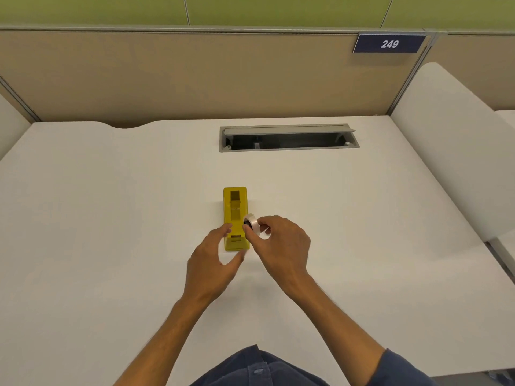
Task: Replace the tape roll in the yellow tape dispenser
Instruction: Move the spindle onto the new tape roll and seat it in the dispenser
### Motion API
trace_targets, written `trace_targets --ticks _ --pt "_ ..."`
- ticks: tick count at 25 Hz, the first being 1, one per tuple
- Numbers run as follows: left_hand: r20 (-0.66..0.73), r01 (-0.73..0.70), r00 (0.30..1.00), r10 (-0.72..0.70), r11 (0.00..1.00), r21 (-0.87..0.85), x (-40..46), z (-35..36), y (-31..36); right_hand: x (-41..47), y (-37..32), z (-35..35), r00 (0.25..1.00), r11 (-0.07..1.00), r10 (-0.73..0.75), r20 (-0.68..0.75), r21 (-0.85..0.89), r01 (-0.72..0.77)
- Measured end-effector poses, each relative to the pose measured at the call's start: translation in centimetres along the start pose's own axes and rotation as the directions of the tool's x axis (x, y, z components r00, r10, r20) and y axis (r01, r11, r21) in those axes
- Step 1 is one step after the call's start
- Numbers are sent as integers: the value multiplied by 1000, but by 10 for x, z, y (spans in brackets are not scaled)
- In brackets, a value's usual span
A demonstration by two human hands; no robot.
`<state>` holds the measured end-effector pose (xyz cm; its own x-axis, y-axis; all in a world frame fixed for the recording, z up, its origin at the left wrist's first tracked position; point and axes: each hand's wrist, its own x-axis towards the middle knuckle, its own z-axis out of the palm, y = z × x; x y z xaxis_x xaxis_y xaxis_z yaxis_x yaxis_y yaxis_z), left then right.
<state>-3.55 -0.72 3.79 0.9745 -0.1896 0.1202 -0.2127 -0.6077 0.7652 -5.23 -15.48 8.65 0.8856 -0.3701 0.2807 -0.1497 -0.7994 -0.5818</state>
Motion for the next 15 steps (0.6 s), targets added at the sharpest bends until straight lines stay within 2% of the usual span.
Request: trace_targets --ticks 4,8,15 --pt "9 113 993 -119 962 250 -7 -4 -51 24 -4 19 998 999 37 55 -33 -35" --pt "46 52 996 -77 912 407 -3 -11 -85 46 -6 41 995 997 48 85 -60 -43" --pt "121 27 987 -102 862 507 2 -8 -107 69 -14 75 984 985 92 151 -155 -68"
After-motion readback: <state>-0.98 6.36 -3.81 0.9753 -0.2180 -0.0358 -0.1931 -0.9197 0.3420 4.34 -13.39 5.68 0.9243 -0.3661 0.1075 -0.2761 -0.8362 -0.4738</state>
